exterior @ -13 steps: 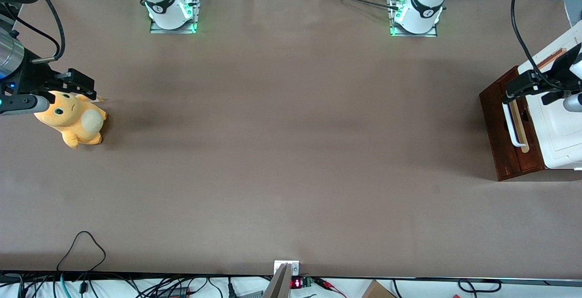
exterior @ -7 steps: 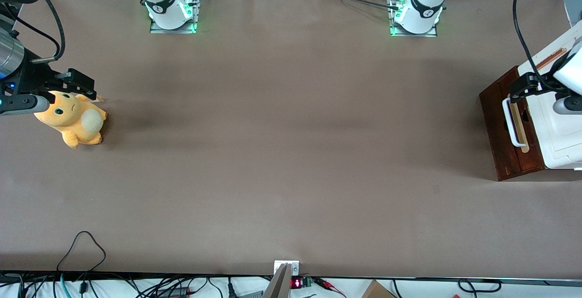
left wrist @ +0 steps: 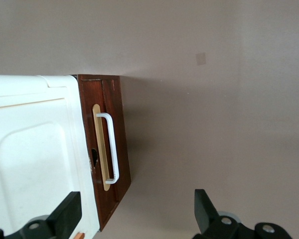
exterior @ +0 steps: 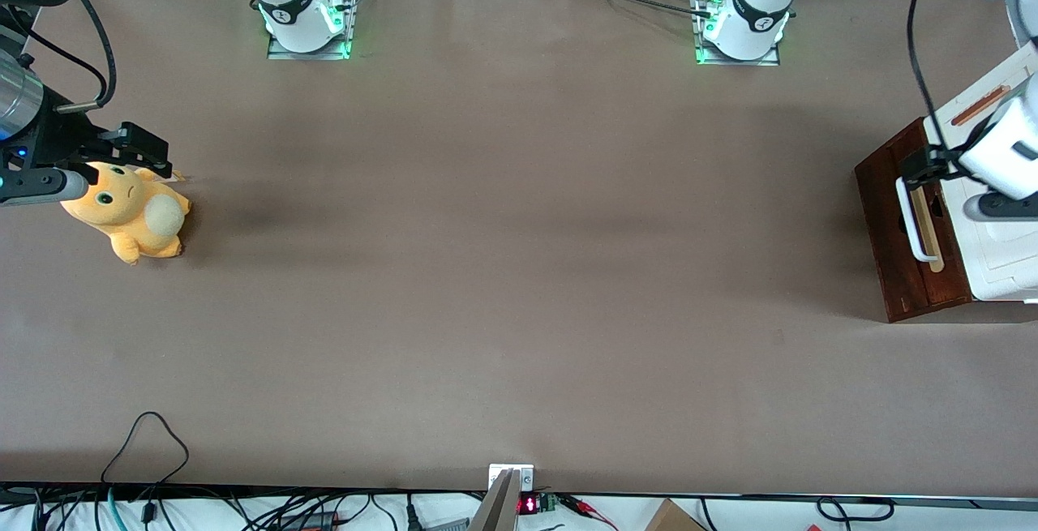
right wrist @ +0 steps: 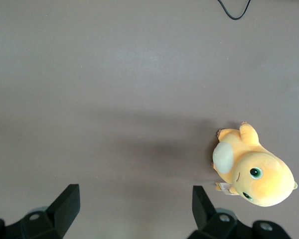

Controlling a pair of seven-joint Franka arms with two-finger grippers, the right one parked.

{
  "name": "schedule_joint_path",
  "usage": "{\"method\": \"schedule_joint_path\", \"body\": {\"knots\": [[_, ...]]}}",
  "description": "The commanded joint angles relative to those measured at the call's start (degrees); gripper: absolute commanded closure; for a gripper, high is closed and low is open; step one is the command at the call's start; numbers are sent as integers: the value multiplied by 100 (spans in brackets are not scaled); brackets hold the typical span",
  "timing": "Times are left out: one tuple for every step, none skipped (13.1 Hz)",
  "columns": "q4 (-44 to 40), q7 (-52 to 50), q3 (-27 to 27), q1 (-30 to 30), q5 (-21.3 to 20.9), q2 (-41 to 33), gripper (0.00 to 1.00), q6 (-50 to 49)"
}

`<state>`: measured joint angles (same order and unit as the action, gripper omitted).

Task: Open lower drawer with left arm only
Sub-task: 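Lower the open left gripper toward the white drawer handle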

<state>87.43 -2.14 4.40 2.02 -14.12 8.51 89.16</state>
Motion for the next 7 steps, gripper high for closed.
{"method": "schedule_joint_path", "body": {"knots": [[-24, -401, 17, -316, -720, 309, 0, -293], [80, -419, 61, -325, -950, 336, 0, -302], [133, -428, 61, -325, -1039, 379, 0, -302], [195, -428, 61, -299, -1092, 389, 0, -294], [274, -419, 61, -282, -1119, 389, 0, -268], [388, -419, 70, -273, -1233, 406, 0, -259], [606, -437, 70, -308, -1373, 450, 0, -250]]}}
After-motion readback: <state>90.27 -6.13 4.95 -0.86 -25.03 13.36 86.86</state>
